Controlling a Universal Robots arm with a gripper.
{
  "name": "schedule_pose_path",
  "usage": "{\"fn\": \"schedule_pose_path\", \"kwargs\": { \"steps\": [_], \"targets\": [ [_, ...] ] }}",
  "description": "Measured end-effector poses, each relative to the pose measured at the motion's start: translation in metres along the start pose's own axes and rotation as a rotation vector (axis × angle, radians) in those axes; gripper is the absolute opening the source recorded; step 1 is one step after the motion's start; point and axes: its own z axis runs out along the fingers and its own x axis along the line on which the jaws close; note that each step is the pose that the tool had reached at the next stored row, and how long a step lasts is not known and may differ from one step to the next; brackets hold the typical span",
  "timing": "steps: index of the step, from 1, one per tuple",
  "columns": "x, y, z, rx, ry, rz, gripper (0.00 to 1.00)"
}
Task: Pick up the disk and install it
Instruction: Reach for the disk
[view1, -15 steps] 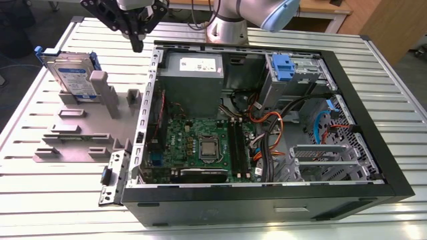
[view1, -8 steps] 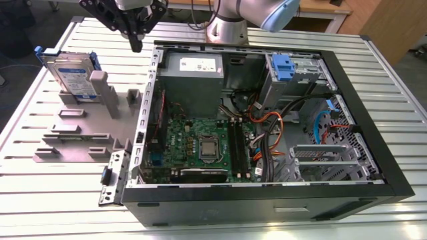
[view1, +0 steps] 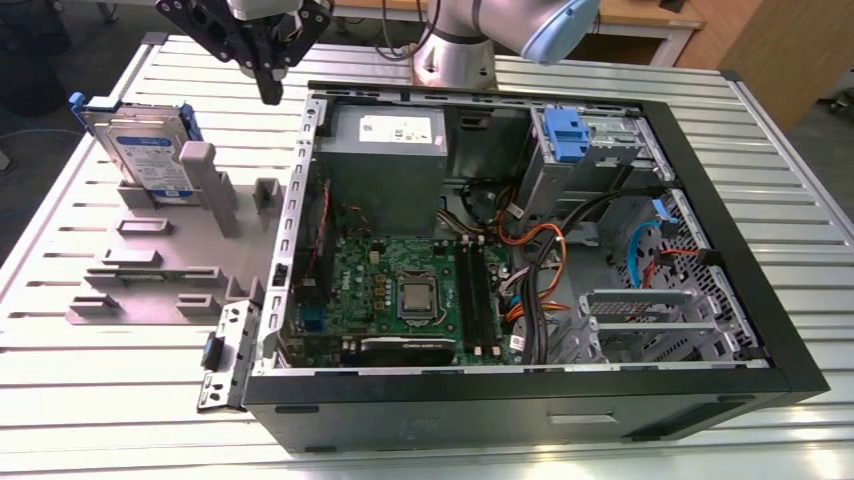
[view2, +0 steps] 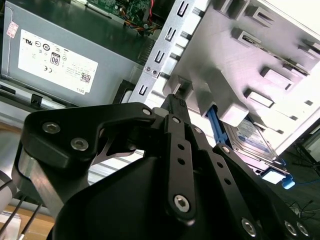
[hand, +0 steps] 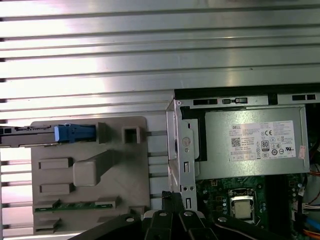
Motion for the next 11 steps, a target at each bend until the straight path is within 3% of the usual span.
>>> {"fn": "schedule_pose_path", "kwargs": {
  "steps": [11],
  "targets": [
    [0.0024,-0.0002,-0.0001,0.0000,0.0000,0.000,0.11]
  ]
}}
